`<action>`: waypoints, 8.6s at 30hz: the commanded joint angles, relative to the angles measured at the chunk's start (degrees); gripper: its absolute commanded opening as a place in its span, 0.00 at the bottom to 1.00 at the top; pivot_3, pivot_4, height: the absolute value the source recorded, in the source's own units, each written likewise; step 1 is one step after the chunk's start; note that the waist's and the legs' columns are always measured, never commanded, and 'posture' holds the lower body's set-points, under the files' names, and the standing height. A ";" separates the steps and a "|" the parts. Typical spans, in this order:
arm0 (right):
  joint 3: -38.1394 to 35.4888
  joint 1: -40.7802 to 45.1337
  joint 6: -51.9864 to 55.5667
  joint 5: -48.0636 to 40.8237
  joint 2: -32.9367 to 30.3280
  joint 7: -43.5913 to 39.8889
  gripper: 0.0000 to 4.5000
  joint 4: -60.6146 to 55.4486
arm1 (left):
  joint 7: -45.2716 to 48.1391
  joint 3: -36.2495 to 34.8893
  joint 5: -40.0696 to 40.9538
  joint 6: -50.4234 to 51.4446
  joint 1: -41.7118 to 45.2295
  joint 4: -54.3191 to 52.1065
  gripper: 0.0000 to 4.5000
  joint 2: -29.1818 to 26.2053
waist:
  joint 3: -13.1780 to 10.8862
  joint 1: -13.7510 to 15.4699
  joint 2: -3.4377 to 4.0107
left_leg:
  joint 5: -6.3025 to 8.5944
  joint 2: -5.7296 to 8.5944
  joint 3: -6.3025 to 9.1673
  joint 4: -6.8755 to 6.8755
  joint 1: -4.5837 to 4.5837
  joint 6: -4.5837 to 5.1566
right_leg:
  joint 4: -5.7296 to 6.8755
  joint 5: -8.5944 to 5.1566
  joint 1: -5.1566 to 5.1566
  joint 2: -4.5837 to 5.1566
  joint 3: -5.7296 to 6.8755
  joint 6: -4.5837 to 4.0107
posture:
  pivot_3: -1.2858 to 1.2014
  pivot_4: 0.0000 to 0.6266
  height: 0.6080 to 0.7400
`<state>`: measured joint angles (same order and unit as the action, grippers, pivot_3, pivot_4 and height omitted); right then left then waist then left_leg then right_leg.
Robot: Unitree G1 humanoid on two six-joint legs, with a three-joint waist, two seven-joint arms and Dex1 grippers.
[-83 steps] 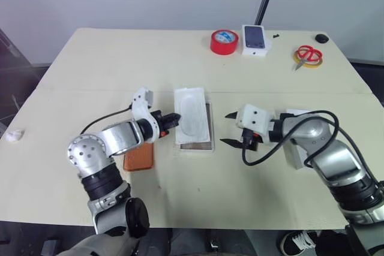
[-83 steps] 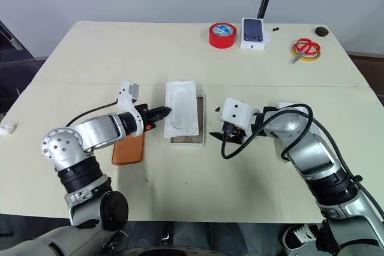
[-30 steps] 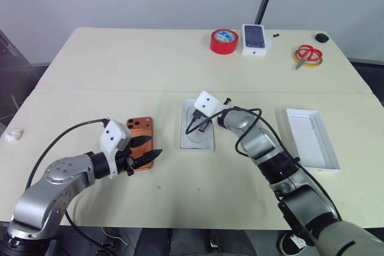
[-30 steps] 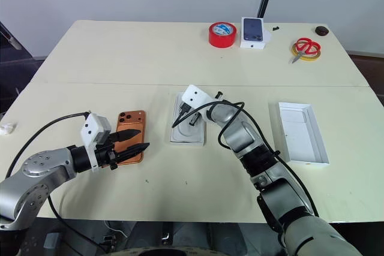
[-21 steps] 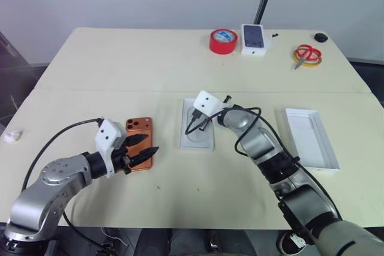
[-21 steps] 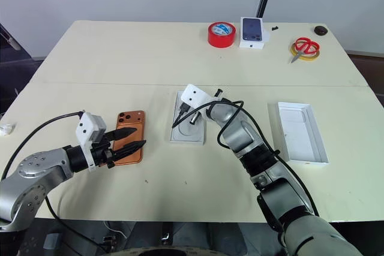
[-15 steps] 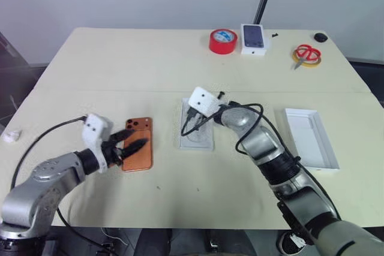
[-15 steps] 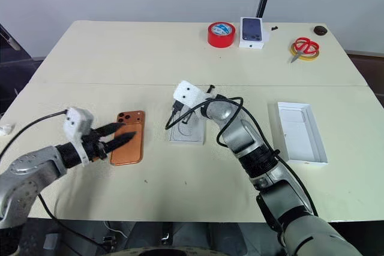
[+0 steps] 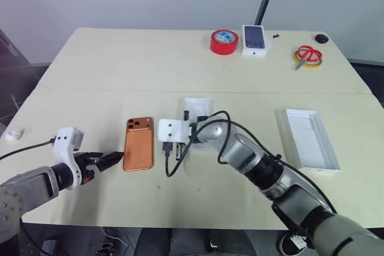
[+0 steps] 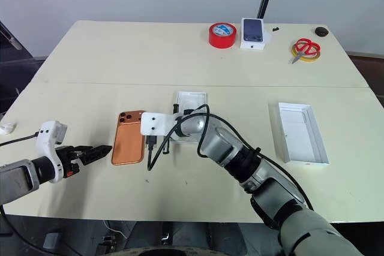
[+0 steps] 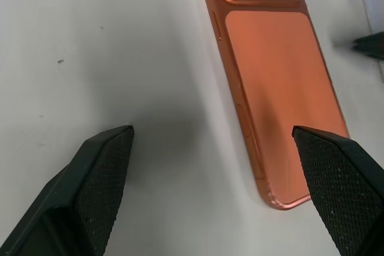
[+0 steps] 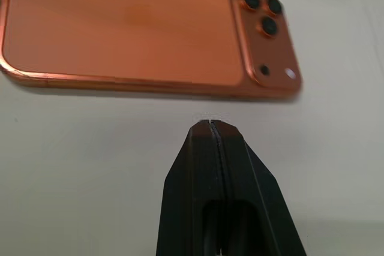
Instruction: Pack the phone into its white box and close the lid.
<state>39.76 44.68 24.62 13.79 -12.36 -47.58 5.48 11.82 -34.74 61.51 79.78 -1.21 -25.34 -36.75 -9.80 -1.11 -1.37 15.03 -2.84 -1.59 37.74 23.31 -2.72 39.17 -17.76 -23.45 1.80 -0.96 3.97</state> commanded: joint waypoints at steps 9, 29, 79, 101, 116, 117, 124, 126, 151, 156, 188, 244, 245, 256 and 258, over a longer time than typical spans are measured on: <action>3.28 1.50 -5.34 5.50 0.68 -2.46 0.00 0.27 | -9.21 4.05 10.34 9.08 5.88 1.16 0.98 11.11 | 0.08 0.39 0.00 | 0.00 0.10 0.02 0.06 -0.02 -0.01 | -0.01 0.00 0.09 0.13 0.04 0.00 | 0.52 0.24 0.94; 0.99 -0.47 -4.10 7.80 1.45 -3.43 0.00 -0.17 | -20.72 8.28 27.20 3.88 9.18 7.88 0.98 10.14 | 0.14 0.49 0.08 | 0.00 0.16 0.08 0.11 -0.10 -0.01 | -0.04 0.00 0.24 0.19 0.10 0.00 | 0.52 0.24 0.94; -0.46 -2.02 -3.34 10.54 3.09 -3.73 0.00 0.93 | -33.46 18.70 47.48 -26.09 3.97 12.18 0.35 -0.95 | 0.11 0.04 0.04 | 0.00 0.03 0.06 0.08 -0.06 -0.01 | -0.08 -0.02 0.13 0.02 0.08 -0.04 | 0.52 0.24 0.94; -14.07 -0.95 4.69 1.89 -2.69 -7.29 0.00 -12.61 | -35.89 15.10 51.49 -31.63 7.60 10.75 0.01 4.33 | -0.02 0.53 -0.05 | 0.00 0.06 0.07 0.08 0.08 -0.02 | -0.14 -0.03 0.05 0.09 0.12 -0.05 | 0.52 0.24 0.94; -41.07 -19.79 12.60 -18.35 -21.03 -8.42 0.00 -23.40 | -31.64 31.78 41.04 -28.95 25.94 22.12 0.01 15.51 | -0.10 0.24 -0.09 | 0.01 0.19 0.04 0.09 0.09 0.02 | -0.25 0.00 0.10 -0.24 0.03 -0.02 | 0.52 0.24 0.94; -41.65 -20.82 12.53 -18.83 -22.07 -8.23 0.00 -23.70 | -31.05 32.17 40.12 -28.38 26.40 23.13 0.01 16.02 | -0.10 0.24 -0.09 | 0.01 0.18 0.05 0.08 0.08 0.02 | -0.24 0.00 0.10 -0.26 0.04 -0.02 | 0.52 0.24 0.94; -43.69 -24.34 12.76 -21.00 -26.54 -5.44 0.00 -24.07 | -27.80 32.97 34.97 -24.52 29.40 28.53 0.01 19.16 | -0.10 0.44 -0.10 | 0.01 0.18 0.05 0.12 0.09 0.02 | -0.21 0.00 0.10 -0.29 0.03 -0.02 | 0.52 0.24 0.94; -43.41 -24.44 12.50 -21.15 -27.04 -4.77 0.00 -23.69 | -27.17 32.73 34.03 -23.43 29.94 29.29 0.01 19.74 | -0.10 0.48 -0.10 | 0.01 0.20 0.05 0.13 0.09 0.02 | -0.21 0.00 0.10 -0.28 0.03 -0.02 | 0.52 0.24 0.94; -38.11 -20.98 7.76 -21.58 -28.48 -2.52 0.00 -18.01 | -30.96 25.59 40.70 -19.04 24.98 19.84 0.92 13.97 | -0.10 0.39 -0.10 | 0.00 0.12 0.07 0.13 0.07 0.01 | -0.18 0.00 0.11 -0.25 0.02 -0.01 | 0.52 0.24 0.94; -34.99 -19.80 7.80 -19.45 -28.97 -2.02 0.00 -17.46 | -25.66 24.48 32.57 -18.60 23.73 17.71 0.80 4.76 | -0.11 0.43 -0.09 | 0.00 0.11 0.07 0.12 0.07 0.01 | -0.18 0.00 0.11 -0.24 0.03 -0.01 | 0.52 0.24 0.94; -24.03 -20.58 12.77 -7.48 -32.86 -2.57 0.00 -23.85 | 16.84 58.43 -27.04 -18.72 44.64 28.13 0.02 22.79 | -0.16 2.39 -0.07 | 0.09 0.39 0.08 0.25 0.23 0.16 | -0.28 -0.05 0.14 -0.11 0.07 0.07 | 0.52 0.24 0.94; -44.40 -15.84 66.35 -29.62 -42.31 7.80 0.07 -14.72 | 44.66 54.52 -41.50 -55.83 21.46 7.82 0.00 9.15 | -0.12 1.34 0.16 | 0.17 0.19 -0.05 0.29 0.13 0.30 | -0.19 -0.04 0.13 -0.27 -0.12 0.06 | 0.52 0.24 0.94; -44.61 -15.72 66.83 -30.16 -42.31 7.98 0.01 -14.80 | 44.58 54.53 -41.56 -55.83 21.39 7.84 0.00 9.26 | -0.11 1.29 0.16 | 0.17 0.19 -0.05 0.29 0.12 0.31 | -0.19 -0.04 0.13 -0.28 -0.12 0.06 | 0.52 0.24 0.94; -54.28 -1.16 67.88 -67.95 -40.73 16.55 0.01 -9.71 | 39.69 45.42 -41.16 -56.98 19.46 15.41 0.00 9.15 | -0.14 0.30 0.22 | 0.17 0.10 -0.01 0.27 0.09 0.31 | -0.07 -0.04 0.09 -0.38 -0.10 0.06 | 0.52 0.24 0.94; -53.47 1.29 67.88 -81.71 -41.25 23.12 0.01 -6.31 | 38.77 43.41 -40.87 -57.28 20.07 17.52 0.00 9.66 | -0.14 0.33 0.21 | 0.17 0.10 -0.02 0.27 0.11 0.32 | -0.09 -0.04 0.09 -0.36 -0.10 0.06 | 0.52 0.24 0.94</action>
<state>-13.01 43.80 92.13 -56.96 -52.61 -28.79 -2.11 51.36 10.90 19.98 23.97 18.26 -7.96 -27.41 -9.94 -0.78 -1.15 15.21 -2.75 -1.63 38.02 23.43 -2.40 39.09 -17.80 -23.37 1.48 -1.06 4.03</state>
